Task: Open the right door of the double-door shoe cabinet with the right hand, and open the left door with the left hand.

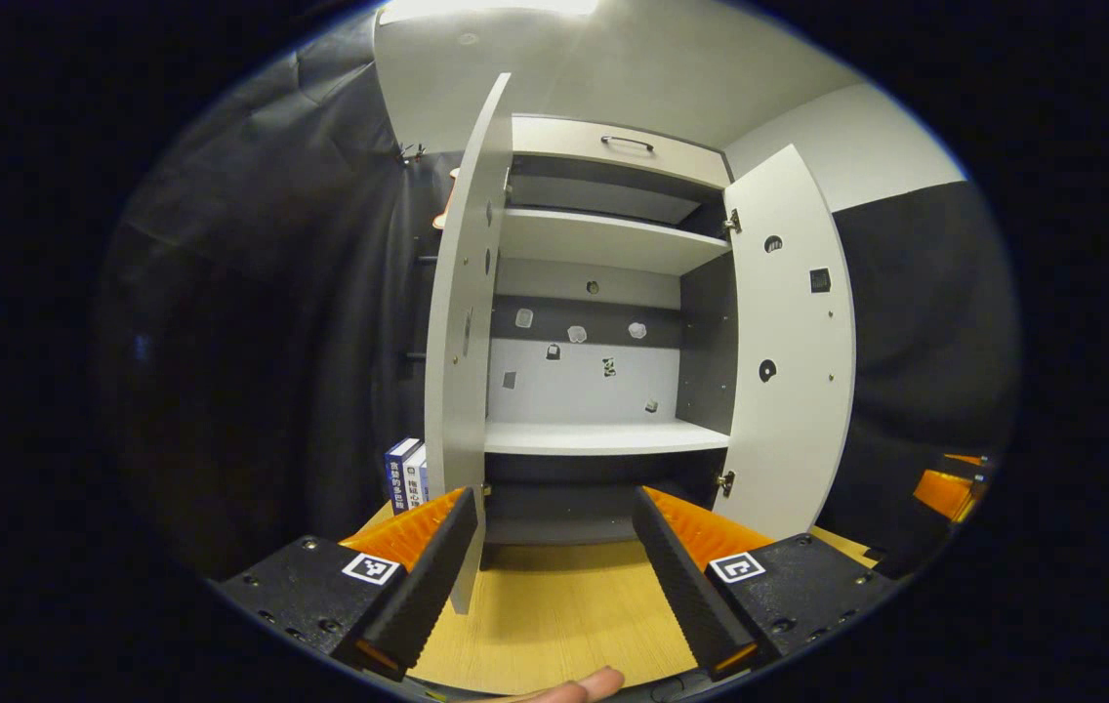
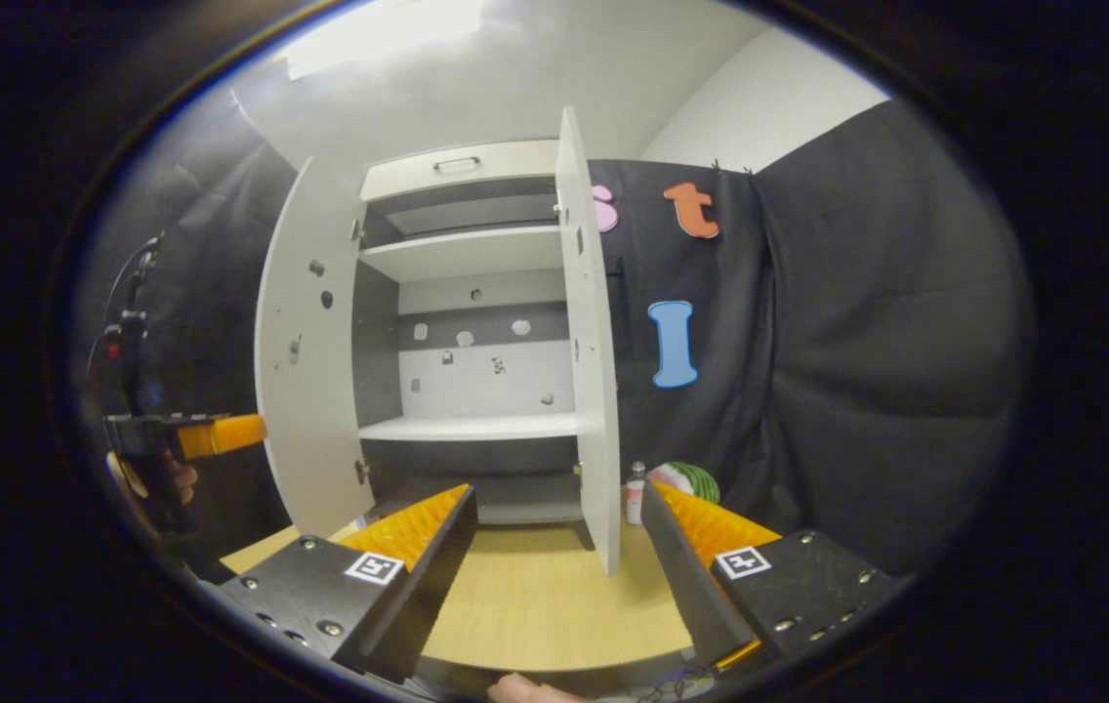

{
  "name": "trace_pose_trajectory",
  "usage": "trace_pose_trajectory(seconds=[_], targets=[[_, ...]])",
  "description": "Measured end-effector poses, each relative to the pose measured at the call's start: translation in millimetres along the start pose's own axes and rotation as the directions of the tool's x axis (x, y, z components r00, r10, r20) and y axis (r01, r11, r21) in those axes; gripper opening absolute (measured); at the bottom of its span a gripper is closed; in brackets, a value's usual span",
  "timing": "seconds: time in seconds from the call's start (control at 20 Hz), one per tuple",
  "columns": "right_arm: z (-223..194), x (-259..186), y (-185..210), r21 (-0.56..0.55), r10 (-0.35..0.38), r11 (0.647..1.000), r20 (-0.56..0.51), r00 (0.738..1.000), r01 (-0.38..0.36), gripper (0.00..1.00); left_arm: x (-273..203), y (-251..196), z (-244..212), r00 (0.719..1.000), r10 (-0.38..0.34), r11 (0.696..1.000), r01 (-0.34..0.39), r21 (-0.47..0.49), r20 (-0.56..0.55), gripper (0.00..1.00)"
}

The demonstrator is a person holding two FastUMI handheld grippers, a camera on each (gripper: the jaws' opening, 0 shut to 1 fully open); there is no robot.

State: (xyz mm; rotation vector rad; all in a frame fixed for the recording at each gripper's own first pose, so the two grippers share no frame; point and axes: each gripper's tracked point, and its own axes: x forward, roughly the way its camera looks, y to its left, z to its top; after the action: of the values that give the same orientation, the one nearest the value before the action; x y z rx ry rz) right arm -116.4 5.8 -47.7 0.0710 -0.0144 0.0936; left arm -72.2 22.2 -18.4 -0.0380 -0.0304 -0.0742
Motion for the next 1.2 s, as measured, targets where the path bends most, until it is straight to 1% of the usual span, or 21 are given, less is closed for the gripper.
trace_pose_trajectory(seconds=[0.1,0.15,0.2,0.25,0.3,0.35,0.4,0.45,0.5,0.55,0.6,0.75,0.8,0.85,0.9,0.95,1.0,1.1,1.2], targets=[[10.8,12.4,-7.3,0.029,-0.004,1.0,0.005,1.0,0.004,1.0,5.3,-7.5,-6.5,1.0,0.003,1.0,-0.003,-0.028,-0.01,0.98],[15.8,20.1,-10.3,0.025,0.005,1.0,0.001,1.0,-0.005,0.97,5.6,-12.3,-9.3,1.0,0.0,0.999,-0.001,-0.045,-0.019,0.94],[22.0,28.1,-14.8,0.016,0.016,1.0,0.0,1.0,-0.016,0.97,7.8,-17.1,-7.0,1.0,-0.013,0.999,0.013,-0.042,-0.006,0.96],[29.7,38.6,-22.1,0.001,0.018,1.0,-0.004,1.0,-0.018,0.97,9.2,-21.0,-5.2,1.0,-0.023,0.999,0.023,-0.034,-0.002,0.96],[35.9,50.2,-34.0,-0.009,0.009,1.0,-0.008,1.0,-0.009,0.96,10.2,-23.8,-7.2,0.999,-0.037,0.999,0.037,-0.025,-0.004,1.0],[44.4,64.0,-44.7,-0.005,0.0,1.0,-0.003,1.0,0.0,1.0,11.0,-28.7,-5.9,0.998,-0.055,0.998,0.056,-0.018,0.003,0.96],[53.5,78.5,-54.8,0.009,-0.011,1.0,0.002,1.0,0.011,1.0,13.1,-33.6,-4.4,0.997,-0.074,0.997,0.074,-0.014,0.012,0.96],[61.9,92.7,-64.2,0.026,-0.009,1.0,0.004,1.0,0.009,1.0,14.6,-37.1,-4.2,0.996,-0.093,0.996,0.093,-0.013,0.02,0.92],[68.8,106.3,-71.5,0.047,-0.001,0.999,0.0,1.0,0.001,0.97,15.8,-40.3,-8.3,0.994,-0.111,0.994,0.112,-0.014,0.014,0.96],[76.5,120.2,-80.6,0.063,0.008,0.998,-0.005,1.0,-0.008,1.0,16.9,-40.2,-11.9,0.993,-0.121,0.993,0.121,-0.013,0.005,0.96],[83.3,133.1,-93.3,0.069,0.005,0.998,-0.009,1.0,-0.005,1.0,20.1,-37.1,-13.9,0.993,-0.119,0.993,0.119,-0.002,-0.001,0.96],[102.8,171.5,-135.7,0.056,-0.032,0.998,-0.009,0.999,0.032,1.0,25.4,-29.2,-12.2,0.993,-0.115,0.993,0.115,0.03,-0.001,0.96],[104.3,185.0,-148.1,0.058,-0.048,0.997,-0.017,0.999,0.049,0.97,25.9,-28.2,-11.8,0.993,-0.121,0.992,0.121,0.028,-0.002,0.96],[106.7,194.7,-156.9,0.061,-0.055,0.997,-0.022,0.998,0.056,1.0,26.1,-27.1,-11.5,0.992,-0.123,0.992,0.123,0.023,-0.005,0.96],[107.3,204.6,-167.9,0.061,-0.074,0.995,-0.028,0.997,0.076,0.97,25.0,-24.6,-11.6,0.993,-0.122,0.992,0.122,0.02,-0.004,0.96],[106.2,213.1,-182.6,0.054,-0.111,0.992,-0.031,0.993,0.112,1.0,24.7,-22.4,-11.0,0.993,-0.119,0.993,0.119,0.025,0.001,0.96],[104.5,220.5,-196.1,0.051,-0.146,0.988,-0.038,0.989,0.148,1.0,25.4,-20.3,-11.7,0.993,-0.116,0.993,0.115,0.033,0.003,0.96],[98.5,235.5,-204.3,0.039,-0.163,0.985,-0.065,0.985,0.165,1.0,24.2,-17.1,-16.5,0.994,-0.108,0.993,0.108,0.046,-0.008,0.96],[91.1,246.8,-197.5,0.014,-0.158,0.987,-0.09,0.983,0.16,1.0,23.3,-18.2,-17.2,0.992,-0.125,0.991,0.125,0.046,-0.009,0.96]])
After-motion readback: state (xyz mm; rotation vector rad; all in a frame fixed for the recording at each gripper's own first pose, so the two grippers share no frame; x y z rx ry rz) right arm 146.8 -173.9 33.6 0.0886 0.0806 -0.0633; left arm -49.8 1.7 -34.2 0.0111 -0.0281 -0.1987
